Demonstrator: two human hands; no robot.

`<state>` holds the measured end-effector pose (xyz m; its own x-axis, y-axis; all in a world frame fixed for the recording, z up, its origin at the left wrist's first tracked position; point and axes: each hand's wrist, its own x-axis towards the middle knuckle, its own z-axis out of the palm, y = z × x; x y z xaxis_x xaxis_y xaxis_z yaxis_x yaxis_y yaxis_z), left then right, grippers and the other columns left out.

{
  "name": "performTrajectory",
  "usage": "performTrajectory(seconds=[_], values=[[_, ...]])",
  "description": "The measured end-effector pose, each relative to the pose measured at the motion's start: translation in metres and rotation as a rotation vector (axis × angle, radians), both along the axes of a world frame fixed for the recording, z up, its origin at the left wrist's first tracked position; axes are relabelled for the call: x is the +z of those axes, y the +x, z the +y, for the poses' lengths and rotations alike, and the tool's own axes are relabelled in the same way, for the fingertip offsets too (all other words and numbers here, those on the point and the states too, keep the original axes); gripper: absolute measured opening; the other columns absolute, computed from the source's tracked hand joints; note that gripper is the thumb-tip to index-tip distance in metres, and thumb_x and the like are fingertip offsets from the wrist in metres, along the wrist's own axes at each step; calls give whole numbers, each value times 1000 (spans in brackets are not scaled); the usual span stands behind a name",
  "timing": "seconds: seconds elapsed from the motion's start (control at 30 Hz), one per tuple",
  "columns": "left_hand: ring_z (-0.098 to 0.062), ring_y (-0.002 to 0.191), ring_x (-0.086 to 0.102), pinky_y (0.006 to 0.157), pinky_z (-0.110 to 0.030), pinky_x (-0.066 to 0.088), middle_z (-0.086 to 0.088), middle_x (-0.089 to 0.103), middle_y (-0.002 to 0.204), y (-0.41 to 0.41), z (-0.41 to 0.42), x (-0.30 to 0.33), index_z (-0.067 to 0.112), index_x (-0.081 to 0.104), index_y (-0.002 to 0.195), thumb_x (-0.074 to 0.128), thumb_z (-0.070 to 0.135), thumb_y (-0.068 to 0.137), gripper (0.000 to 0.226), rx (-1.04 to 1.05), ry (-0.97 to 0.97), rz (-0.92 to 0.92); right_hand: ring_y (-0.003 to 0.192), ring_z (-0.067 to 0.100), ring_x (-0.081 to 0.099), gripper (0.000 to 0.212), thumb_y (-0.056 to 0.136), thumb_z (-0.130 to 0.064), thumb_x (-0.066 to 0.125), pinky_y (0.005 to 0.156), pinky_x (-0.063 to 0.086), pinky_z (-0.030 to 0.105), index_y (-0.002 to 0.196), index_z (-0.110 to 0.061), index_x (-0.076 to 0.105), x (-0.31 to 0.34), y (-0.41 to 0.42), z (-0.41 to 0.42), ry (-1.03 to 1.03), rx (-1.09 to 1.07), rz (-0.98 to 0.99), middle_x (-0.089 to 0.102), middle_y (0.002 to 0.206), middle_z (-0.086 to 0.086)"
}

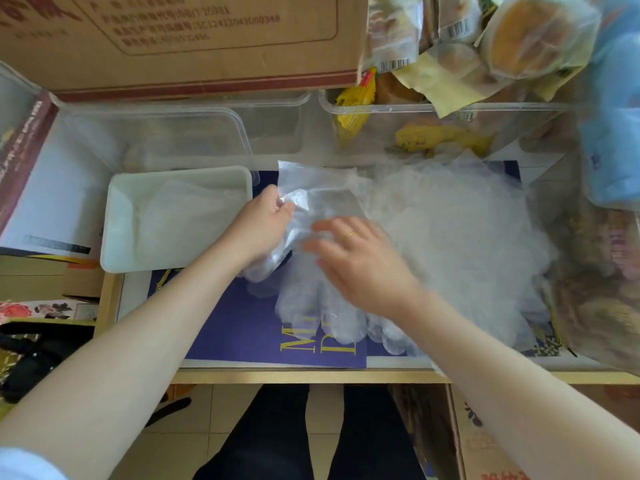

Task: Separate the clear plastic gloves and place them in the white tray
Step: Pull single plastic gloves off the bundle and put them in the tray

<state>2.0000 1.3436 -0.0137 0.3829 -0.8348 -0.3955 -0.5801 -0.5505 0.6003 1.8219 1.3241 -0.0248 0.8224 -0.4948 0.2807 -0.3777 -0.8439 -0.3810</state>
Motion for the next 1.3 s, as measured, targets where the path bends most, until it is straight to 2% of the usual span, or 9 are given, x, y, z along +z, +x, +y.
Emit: performTrajectory(seconds=[0.23,0.43,0.57,0.73,0.83,0.97,1.03,1.13,1.3], values=[[-15,70,41,54,-25,29,7,46,80,15,3,1,14,37,81,41,27,98,22,-77,-19,7,68,23,46,16,64,-13,52,62,25,30,78,-17,60,-3,36,22,-274,125,194,55,78,4],[-17,61,43,52,-20,31,17,48,77,22,7,3,6,40,86,43,27,97,24,-206,-112,-15,47,22,50,15,56,-17,50,49,31,23,65,-18,61,12,33,13,-106,356,263,50,49,-2],[-16,59,36,57,-31,27,11,42,66,24,8,3,13,33,72,46,24,97,29,-185,-150,46,34,25,23,10,61,-18,37,39,14,19,53,-19,42,25,19,14,58,375,267,38,37,1],[-17,65,37,62,-32,31,0,42,71,24,7,0,4,44,80,49,27,95,27,-102,-97,135,68,29,48,27,86,-18,46,52,29,28,111,-17,53,25,22,30,205,427,795,53,76,5],[-20,72,45,70,-41,41,-8,51,80,22,8,3,-2,47,92,49,38,90,40,-98,-126,212,64,20,50,55,79,-14,47,56,35,27,133,-25,40,16,9,27,564,289,541,54,71,0],[-13,84,59,82,-42,47,-3,68,90,19,11,8,7,56,97,50,31,91,26,-152,-186,406,58,6,46,32,79,-24,47,60,35,25,110,-22,51,1,-22,4,731,-324,-148,51,65,-5],[1,81,62,78,-21,48,13,70,82,16,12,14,15,56,94,45,10,97,13,-187,-199,548,84,8,53,34,85,-29,57,77,38,26,116,-18,51,-4,-33,-15,671,-613,-252,56,94,-3],[5,82,63,77,-12,47,18,70,82,9,14,26,17,54,96,40,3,95,20,-237,-216,680,120,8,43,59,87,-35,62,97,34,25,137,-15,38,4,-38,-39,1063,-719,-263,46,132,-7],[0,81,66,73,-16,51,13,71,83,7,16,37,16,53,99,45,10,94,12,-218,-239,837,65,-2,64,11,88,-20,57,62,47,13,83,-11,60,16,-42,-56,1469,-367,-471,69,67,-11]])
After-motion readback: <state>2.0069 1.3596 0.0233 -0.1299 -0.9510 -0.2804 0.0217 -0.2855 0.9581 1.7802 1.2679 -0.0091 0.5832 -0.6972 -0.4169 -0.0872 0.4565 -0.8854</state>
